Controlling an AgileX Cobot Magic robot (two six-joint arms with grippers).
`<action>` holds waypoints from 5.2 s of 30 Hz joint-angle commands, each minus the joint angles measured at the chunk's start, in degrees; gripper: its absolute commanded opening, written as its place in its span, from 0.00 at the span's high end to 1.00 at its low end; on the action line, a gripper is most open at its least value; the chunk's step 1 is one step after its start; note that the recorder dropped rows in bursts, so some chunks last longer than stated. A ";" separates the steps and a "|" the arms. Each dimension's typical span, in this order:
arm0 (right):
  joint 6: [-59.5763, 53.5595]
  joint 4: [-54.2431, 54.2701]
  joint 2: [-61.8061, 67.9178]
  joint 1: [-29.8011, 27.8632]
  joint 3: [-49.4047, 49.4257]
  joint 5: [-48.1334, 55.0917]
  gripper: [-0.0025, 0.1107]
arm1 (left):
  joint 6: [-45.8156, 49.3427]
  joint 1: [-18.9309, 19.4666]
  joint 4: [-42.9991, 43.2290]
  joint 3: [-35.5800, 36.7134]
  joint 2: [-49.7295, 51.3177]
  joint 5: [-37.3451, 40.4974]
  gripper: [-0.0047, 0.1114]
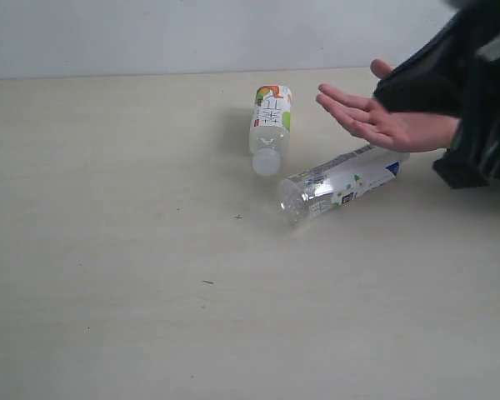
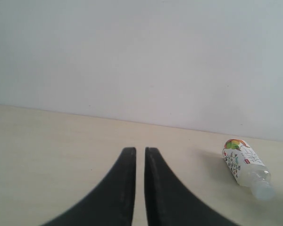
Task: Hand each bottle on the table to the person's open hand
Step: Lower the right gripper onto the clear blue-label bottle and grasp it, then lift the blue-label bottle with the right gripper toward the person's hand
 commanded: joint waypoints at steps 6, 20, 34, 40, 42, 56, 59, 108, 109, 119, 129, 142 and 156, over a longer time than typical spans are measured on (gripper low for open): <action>5.27 -23.63 26.64 8.91 -10.91 8.94 0.82 | -0.04 -0.41 0.03 -0.06 -0.36 -0.08 0.88; 16.43 -53.01 42.70 14.58 -10.91 -3.24 0.35 | -0.04 -0.41 0.03 -0.06 -0.36 -0.08 0.88; 16.05 -62.64 46.39 14.58 -10.91 -5.39 0.28 | -0.04 -0.41 0.03 -0.06 -0.36 -0.08 0.88; 16.05 -62.81 47.96 14.58 -10.91 -9.66 0.28 | -0.04 -0.41 0.03 -0.06 -0.36 -0.08 0.88; 16.05 -62.94 48.59 14.58 -10.91 -10.50 0.28 | -0.04 -0.41 0.03 -0.06 -0.36 -0.08 0.88; 18.48 -64.76 52.12 14.58 -10.91 -13.54 0.29 | -0.04 -0.41 0.03 -0.06 -0.36 -0.08 0.88; 20.53 -64.76 52.12 14.58 -10.91 -14.37 0.36 | -0.04 -0.41 0.03 -0.06 -0.36 -0.08 0.88; 34.58 -59.88 43.27 41.24 -23.76 24.92 0.98 | -0.04 -0.41 0.03 -0.06 -0.36 -0.08 0.88; 34.58 -60.01 43.27 41.24 -25.65 24.92 0.98 | -0.04 -0.41 0.03 -0.06 -0.36 -0.08 0.88; 50.89 -59.56 38.44 34.86 -27.97 24.92 0.98 | -0.04 -0.41 0.03 -0.06 -0.36 -0.08 0.88; 52.41 -42.83 31.00 10.46 -32.94 24.92 0.98 | -0.04 -0.41 0.03 -0.06 -0.36 -0.08 0.88; 51.55 -28.03 39.98 -6.22 -41.65 24.92 0.98 | -0.04 -0.41 0.03 -0.06 -0.36 -0.08 0.88; 50.89 -27.95 53.45 -7.20 -54.99 24.92 0.98 | -0.04 -0.41 0.03 -0.06 -0.36 -0.08 0.88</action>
